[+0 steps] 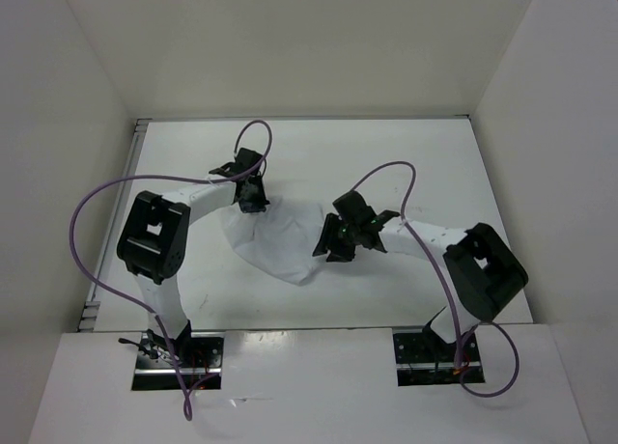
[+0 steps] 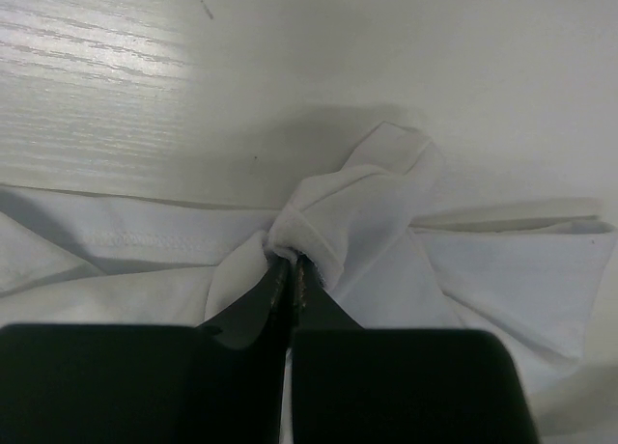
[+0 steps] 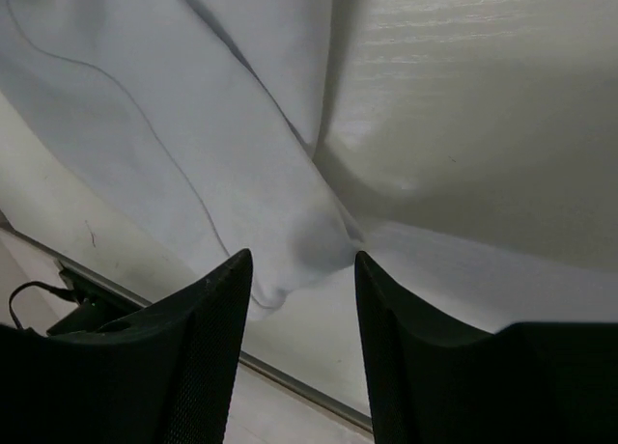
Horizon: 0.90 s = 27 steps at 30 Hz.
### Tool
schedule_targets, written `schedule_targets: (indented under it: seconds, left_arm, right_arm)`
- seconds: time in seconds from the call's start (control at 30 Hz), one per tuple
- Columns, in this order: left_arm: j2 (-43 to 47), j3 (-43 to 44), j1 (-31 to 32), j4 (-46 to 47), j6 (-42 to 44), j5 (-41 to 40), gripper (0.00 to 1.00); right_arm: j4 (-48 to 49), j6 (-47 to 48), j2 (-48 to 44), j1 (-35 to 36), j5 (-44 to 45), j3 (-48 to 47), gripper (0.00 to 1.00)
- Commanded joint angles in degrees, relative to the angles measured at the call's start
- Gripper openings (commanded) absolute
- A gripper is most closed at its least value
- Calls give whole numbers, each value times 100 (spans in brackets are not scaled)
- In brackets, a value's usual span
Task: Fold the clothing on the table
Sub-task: Flatten the skirt out
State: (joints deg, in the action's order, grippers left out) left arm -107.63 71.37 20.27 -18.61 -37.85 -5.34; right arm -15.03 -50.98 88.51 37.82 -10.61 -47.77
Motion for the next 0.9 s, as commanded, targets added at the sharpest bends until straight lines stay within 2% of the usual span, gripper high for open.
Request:
schedule_targets:
  seconds: [0.0,0.43,0.7,0.8,0.83,0.87]
  left_arm:
    - [234,-115,-41,-160,-21,-63,0]
    - [348,-220,-41,-160,-21,-54,0]
    - [524,-440,-41,-160,-21,-54,0]
    - [647,-545,-41,-160,-74,-54,0]
    - [647,-546,-41,-160,-74,-54,0]
    - [760,-667,-41,-160,-74,-54,0]
  right_arm:
    - [597,-333,403,199,-213,31,52]
    - [-44,-641,70,647,578,48,54]
    - [693,-993,692,814,526,417,54]
    - [642,-1063,835,981,656,251,40]
    - [554,-1063,887,1042,805,190,32]
    - [440,-1063,757,1043,1207,50,18]
